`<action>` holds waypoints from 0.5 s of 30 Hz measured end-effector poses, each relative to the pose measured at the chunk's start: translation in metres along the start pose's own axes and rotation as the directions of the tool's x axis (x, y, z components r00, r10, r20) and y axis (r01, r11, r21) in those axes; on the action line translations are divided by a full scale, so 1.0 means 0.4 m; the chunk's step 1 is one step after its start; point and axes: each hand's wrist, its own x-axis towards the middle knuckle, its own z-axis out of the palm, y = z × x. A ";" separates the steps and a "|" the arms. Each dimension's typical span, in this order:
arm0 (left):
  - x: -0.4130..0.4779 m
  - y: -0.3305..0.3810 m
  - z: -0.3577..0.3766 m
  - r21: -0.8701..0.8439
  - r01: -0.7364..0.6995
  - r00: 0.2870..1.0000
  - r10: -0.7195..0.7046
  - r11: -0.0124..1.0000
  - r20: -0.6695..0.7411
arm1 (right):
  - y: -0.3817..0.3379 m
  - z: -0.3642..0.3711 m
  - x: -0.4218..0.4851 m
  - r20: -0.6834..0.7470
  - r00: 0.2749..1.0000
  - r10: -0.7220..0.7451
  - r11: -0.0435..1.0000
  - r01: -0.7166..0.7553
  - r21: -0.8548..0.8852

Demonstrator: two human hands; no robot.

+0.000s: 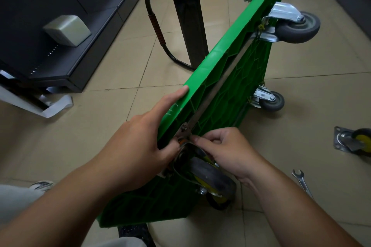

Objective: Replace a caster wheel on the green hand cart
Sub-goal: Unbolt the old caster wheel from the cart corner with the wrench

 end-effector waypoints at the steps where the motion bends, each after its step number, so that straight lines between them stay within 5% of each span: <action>1: 0.000 0.000 0.001 -0.003 -0.002 1.000 0.002 1.000 0.001 | 0.000 0.000 0.000 0.000 1.000 0.011 0.999 -0.011 0.044; 15: 0.003 -0.008 0.003 0.021 -0.009 1.000 0.009 1.000 -0.015 | 0.011 -0.013 0.007 -0.034 0.988 -0.148 0.988 0.150 0.048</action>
